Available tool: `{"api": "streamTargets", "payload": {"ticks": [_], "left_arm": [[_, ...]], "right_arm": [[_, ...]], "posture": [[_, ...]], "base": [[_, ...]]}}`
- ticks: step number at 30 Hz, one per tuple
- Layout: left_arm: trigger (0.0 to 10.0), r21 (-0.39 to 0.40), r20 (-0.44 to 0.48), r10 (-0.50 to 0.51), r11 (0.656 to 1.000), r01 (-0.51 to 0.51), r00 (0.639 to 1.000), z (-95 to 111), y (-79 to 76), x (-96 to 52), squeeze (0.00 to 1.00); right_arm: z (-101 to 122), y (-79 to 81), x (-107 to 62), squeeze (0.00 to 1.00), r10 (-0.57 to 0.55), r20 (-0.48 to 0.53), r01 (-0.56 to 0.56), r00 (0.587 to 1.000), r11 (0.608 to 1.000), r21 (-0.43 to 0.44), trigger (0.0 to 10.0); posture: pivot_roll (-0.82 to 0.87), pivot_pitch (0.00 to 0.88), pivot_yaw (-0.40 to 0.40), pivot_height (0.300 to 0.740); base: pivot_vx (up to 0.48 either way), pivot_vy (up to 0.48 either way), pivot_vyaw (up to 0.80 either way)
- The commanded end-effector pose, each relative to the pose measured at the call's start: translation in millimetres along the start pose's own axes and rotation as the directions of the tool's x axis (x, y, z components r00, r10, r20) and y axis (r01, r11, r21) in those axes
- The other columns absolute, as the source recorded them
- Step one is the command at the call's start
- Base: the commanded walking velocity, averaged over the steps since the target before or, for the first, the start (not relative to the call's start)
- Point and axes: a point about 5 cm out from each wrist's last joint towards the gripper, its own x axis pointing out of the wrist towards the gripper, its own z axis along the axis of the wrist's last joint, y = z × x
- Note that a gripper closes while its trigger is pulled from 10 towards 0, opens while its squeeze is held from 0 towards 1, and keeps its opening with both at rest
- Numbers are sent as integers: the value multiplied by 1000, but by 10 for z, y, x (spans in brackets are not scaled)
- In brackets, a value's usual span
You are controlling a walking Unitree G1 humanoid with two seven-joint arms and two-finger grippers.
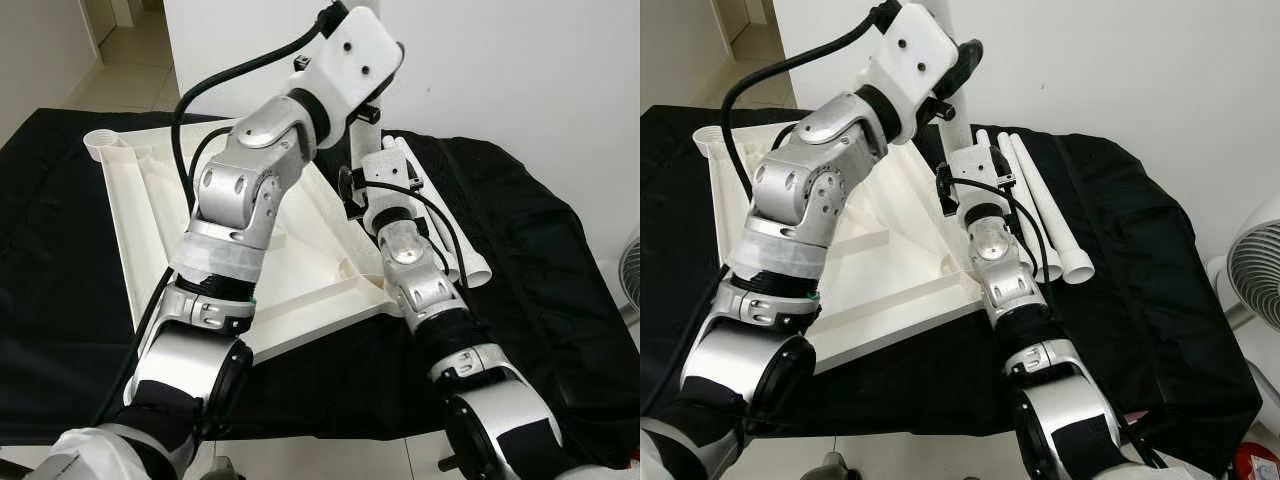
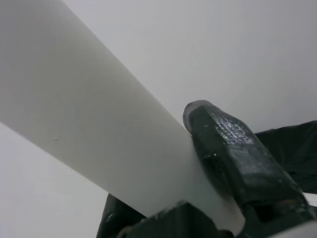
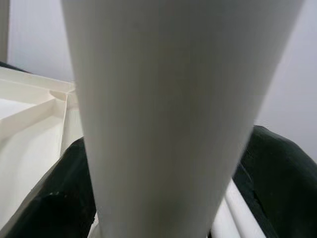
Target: Building children table
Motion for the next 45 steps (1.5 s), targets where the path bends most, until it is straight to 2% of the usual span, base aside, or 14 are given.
{"api": "streamTargets", "payload": {"ticks": [1, 8, 17, 18, 19, 20, 21, 23, 24, 37, 38, 39, 40, 45], "left_arm": [[10000, 15, 24, 172, 985, -172, 985, 83, 43, 44, 0], [10000, 8, 33, 165, 986, -165, 986, 103, 13, 77, 0], [10000, 11, 38, 162, 987, -163, 986, 112, 6, 82, 0], [10000, 12, 38, 162, 987, -162, 986, 112, 3, 84, 0], [10000, 12, 38, 162, 987, -162, 986, 112, 3, 84, 0], [10000, 12, 37, 161, 987, -161, 986, 112, 0, 86, 0], [10000, 12, 37, 161, 987, -161, 986, 112, 0, 86, 0], [10000, 12, 38, 159, 987, -159, 987, 113, -7, 87, 0], [10000, 12, 37, 157, 987, -157, 987, 112, -13, 87, 0], [10000, 16, 36, 147, 989, -148, 988, 110, -39, 84, 0], [10000, 13, 41, 130, 991, -131, 991, 113, -53, 86, 0], [10000, 2, 43, 115, 993, -116, 992, 110, -66, 88, 631], [10000, -18, 48, 93, 996, -93, 994, 106, -87, 90, 1000], [10000, -45, 58, 59, 997, -56, 997, 104, -120, 86, 1000]], "right_arm": [[31, 27, 19, 0, -10, 20, 10, 1000, 1000, -18, 10000], [77, 125, 39, 0, -54, 69, 58, 996, 996, -67, 10000], [51, 168, 45, 0, -82, 58, 86, 995, 994, -71, 10000], [52, 158, 51, 0, -93, 65, 97, 994, 993, -73, 4863], [52, 158, 51, 0, -93, 65, 97, 994, 993, -73, 4863], [47, 148, 57, 0, -104, 64, 108, 993, 992, -69, 3765], [47, 148, 57, 0, -104, 64, 108, 993, 992, -69, 3765], [47, 140, 62, 0, -113, 64, 117, 992, 991, -61, 431], [49, 140, 64, 0, -115, 68, 119, 991, 991, -62, 0], [53, 134, 84, 0, -131, 61, 134, 989, 990, -38, 0], [50, 130, 89, 0, -134, 55, 136, 989, 990, -28, 10000], [47, 126, 93, 0, -138, 47, 139, 989, 990, -14, 10000], [49, 119, 99, 0, -141, 41, 141, 989, 990, 8, 10000], [51, 96, 110, 0, -152, 28, 150, 988, 987, 52, 10000]], "posture": [[32, 0, -66, 740], [38, 0, -71, 740], [37, 0, -72, 740], [36, 0, -72, 740], [36, 0, -72, 740], [35, 0, -71, 740], [35, 0, -71, 740], [36, 0, -71, 740], [37, 0, -72, 740], [38, 0, -71, 740], [39, 0, -71, 740], [38, 0, -70, 740], [39, 0, -71, 740], [39, 0, -71, 740]], "base": [[0, 0, 0], [0, 0, 0], [0, 0, 0], [0, 0, 0], [0, 0, 0], [0, 0, 0], [0, 0, 0], [0, 0, 0], [0, 0, 0], [0, 0, 0], [0, 0, 0], [0, 0, 0], [0, 0, 0], [0, 0, 0]]}}
